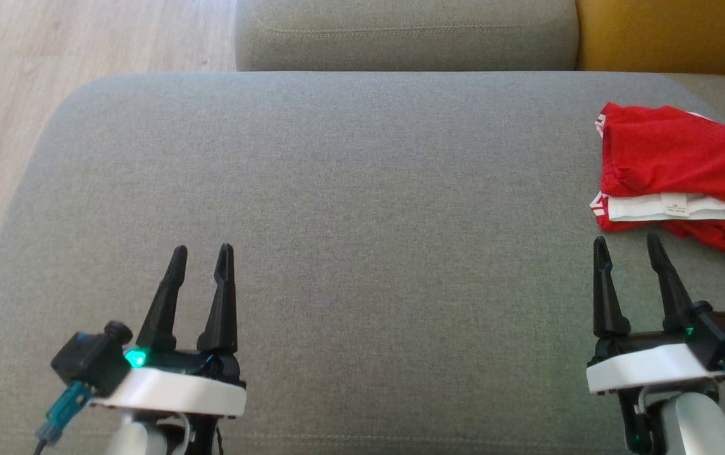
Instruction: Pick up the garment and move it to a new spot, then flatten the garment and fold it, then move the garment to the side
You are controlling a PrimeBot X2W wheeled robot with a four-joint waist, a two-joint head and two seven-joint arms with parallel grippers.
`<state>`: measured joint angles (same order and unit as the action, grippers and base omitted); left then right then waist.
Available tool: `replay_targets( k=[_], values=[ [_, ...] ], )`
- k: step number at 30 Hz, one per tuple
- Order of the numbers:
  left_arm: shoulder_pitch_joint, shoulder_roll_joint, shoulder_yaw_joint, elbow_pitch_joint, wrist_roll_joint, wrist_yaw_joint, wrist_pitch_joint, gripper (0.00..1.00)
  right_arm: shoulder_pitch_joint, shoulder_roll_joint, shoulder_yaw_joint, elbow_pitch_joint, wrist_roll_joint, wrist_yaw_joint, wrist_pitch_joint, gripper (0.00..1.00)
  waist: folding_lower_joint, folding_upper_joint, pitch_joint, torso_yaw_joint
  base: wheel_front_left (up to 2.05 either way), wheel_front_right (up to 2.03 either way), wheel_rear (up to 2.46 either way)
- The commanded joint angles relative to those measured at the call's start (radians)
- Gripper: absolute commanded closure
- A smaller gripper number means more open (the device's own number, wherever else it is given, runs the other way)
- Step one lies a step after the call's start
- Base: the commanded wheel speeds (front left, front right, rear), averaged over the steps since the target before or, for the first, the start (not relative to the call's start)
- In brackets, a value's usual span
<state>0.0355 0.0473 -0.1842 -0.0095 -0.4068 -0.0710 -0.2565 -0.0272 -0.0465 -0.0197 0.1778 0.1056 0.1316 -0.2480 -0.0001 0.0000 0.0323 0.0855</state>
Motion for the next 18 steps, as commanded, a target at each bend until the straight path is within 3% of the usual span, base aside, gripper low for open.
replay_targets(
  k=[1,9,10,18],
  values=[
    [-0.026,0.003,0.028,-0.032,-0.010,-0.005,-0.005,0.00,-0.034,-0.004,0.023,-0.027,-0.001,-0.001,-0.013,0.00,0.0001,0.0000,0.000,0.000,0.00,0.00,0.00],
    [-0.024,0.003,0.047,-0.061,-0.033,-0.016,-0.005,0.00,-0.029,-0.004,0.032,-0.027,-0.007,-0.001,-0.013,0.00,0.0001,0.0000,-0.003,0.004,0.00,0.00,0.00],
    [0.006,0.000,0.006,-0.019,-0.032,-0.012,0.000,1.00,0.000,0.000,0.008,0.004,-0.001,0.000,0.000,1.00,0.0001,0.0000,-0.003,0.004,0.00,0.00,0.00],
    [0.018,0.002,0.007,0.037,-0.083,-0.013,0.011,1.00,0.013,0.001,0.008,0.053,0.060,0.000,0.015,1.00,0.0001,0.0000,-0.004,0.000,0.00,0.00,0.00]
  ],
)
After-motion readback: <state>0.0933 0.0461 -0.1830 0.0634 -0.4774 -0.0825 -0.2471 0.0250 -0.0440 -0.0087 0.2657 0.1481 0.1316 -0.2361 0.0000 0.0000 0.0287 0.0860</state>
